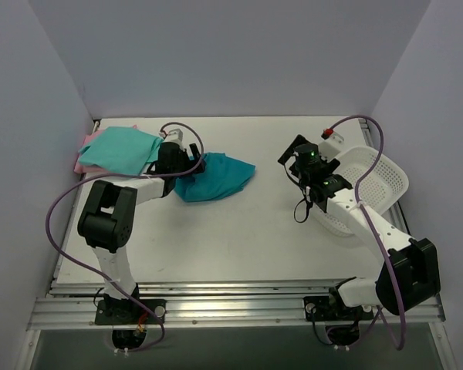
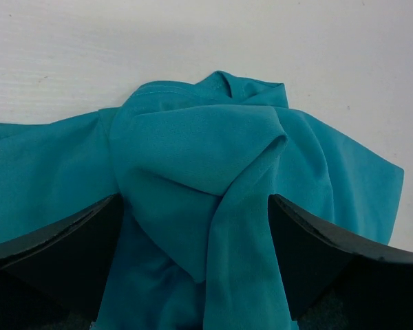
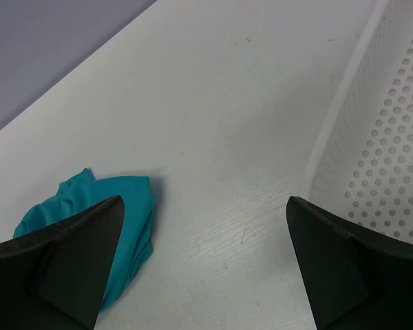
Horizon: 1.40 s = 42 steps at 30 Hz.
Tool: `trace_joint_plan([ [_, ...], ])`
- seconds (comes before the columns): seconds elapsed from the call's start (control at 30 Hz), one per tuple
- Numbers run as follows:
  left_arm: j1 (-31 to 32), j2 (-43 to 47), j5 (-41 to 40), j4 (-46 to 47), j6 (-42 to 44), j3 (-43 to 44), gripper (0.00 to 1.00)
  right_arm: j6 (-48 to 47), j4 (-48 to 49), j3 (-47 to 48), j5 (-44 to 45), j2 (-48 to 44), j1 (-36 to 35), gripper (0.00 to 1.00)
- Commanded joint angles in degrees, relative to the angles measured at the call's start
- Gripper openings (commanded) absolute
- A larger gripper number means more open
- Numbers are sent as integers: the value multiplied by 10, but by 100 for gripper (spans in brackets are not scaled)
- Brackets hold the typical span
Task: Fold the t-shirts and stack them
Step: Move the tshirt to the center of the board
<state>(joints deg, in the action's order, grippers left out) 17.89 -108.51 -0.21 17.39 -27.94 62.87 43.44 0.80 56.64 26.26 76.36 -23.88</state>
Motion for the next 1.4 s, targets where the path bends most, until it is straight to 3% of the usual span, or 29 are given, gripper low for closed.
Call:
trace_joint_plan([
  [0.0, -3, -22, 36, 48, -17, 37, 95, -1, 13, -7, 19, -21, -6, 100],
  [0.2, -10, -42, 31, 48, -14, 59, 95, -4, 17, -14, 24, -22, -6, 100],
  [0.53, -42, -8, 29, 78, -30, 19, 95, -6, 28, -17, 23, -2, -6, 100],
  [1.07, -54, -64, 89, 116, -69, 27, 100, -8, 32, -14, 22, 17, -6, 100],
  [1.37, -55, -67, 93, 122, -72, 22, 78, -8, 33, -15, 22, 20, -6, 100],
])
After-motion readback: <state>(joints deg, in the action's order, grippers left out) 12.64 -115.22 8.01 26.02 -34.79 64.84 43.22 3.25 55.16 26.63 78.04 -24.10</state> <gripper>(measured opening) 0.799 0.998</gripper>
